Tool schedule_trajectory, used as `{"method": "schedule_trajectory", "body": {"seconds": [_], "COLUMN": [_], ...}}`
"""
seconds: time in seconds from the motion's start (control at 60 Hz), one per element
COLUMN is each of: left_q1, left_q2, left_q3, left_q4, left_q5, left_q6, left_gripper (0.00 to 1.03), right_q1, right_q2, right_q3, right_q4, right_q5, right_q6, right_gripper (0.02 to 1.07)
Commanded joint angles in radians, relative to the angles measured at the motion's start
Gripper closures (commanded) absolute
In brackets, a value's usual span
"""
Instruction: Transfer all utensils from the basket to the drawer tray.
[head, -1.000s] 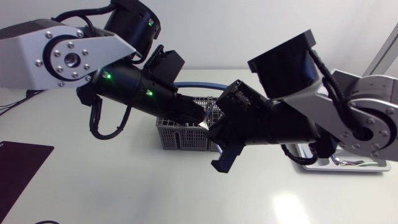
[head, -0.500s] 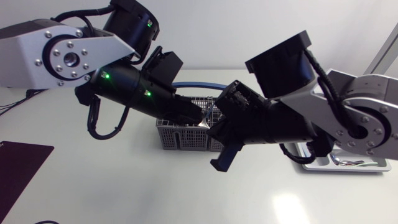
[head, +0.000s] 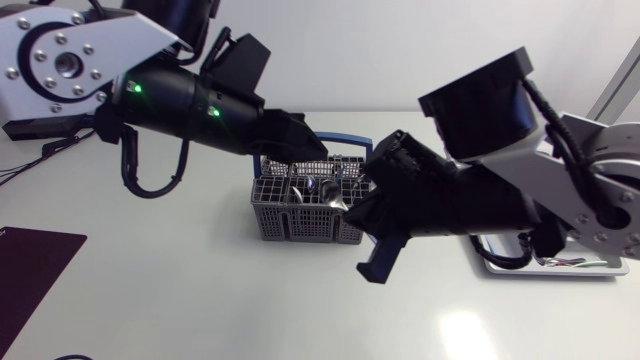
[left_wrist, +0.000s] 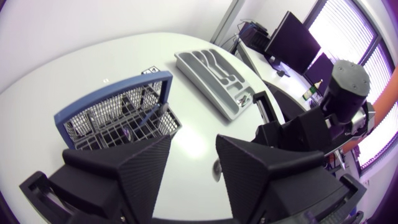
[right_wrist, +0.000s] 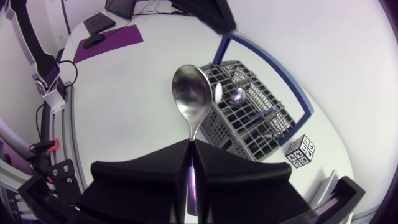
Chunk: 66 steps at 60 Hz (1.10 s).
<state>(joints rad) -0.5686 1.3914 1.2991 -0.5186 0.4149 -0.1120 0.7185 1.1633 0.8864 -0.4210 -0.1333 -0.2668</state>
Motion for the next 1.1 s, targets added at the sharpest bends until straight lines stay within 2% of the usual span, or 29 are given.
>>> {"method": "schedule_trajectory", "body": {"seconds": [0.0, 0.1, 0.233, 0.367, 0.483, 0.667, 1.083], "left_q1": [0.038, 0.075, 0.088, 0.099, 0.115, 0.118, 0.104], "left_q2": [-0.028, -0.028, -0.031, -0.031, -0.026, -0.028, -0.014], "left_q3": [0.037, 0.032, -0.008, -0.043, -0.064, -0.103, -0.159], "left_q4": [0.017, 0.019, 0.019, 0.019, 0.025, 0.048, 0.101], "left_q5": [0.01, 0.009, 0.004, 0.002, -0.01, -0.042, -0.088], "left_q6": [0.011, 0.077, 0.167, 0.245, 0.299, 0.357, 0.456], "left_gripper": [0.41, 0.41, 0.41, 0.41, 0.41, 0.41, 0.4], "right_q1": [-0.071, -0.198, -0.413, -0.597, -0.777, -1.004, -1.346], "right_q2": [-0.037, -0.074, -0.091, -0.109, -0.068, 0.006, 0.286], "right_q3": [-0.041, -0.064, -0.081, -0.115, -0.113, -0.089, 0.009], "right_q4": [-0.022, -0.036, -0.05, -0.055, -0.124, -0.202, -0.229], "right_q5": [-0.011, -0.043, -0.135, -0.216, -0.315, -0.384, -0.388], "right_q6": [-0.017, -0.034, -0.06, -0.173, -0.367, -0.652, -1.236], "right_gripper": [1.01, 1.01, 1.0, 1.0, 1.0, 0.99, 1.0]}}
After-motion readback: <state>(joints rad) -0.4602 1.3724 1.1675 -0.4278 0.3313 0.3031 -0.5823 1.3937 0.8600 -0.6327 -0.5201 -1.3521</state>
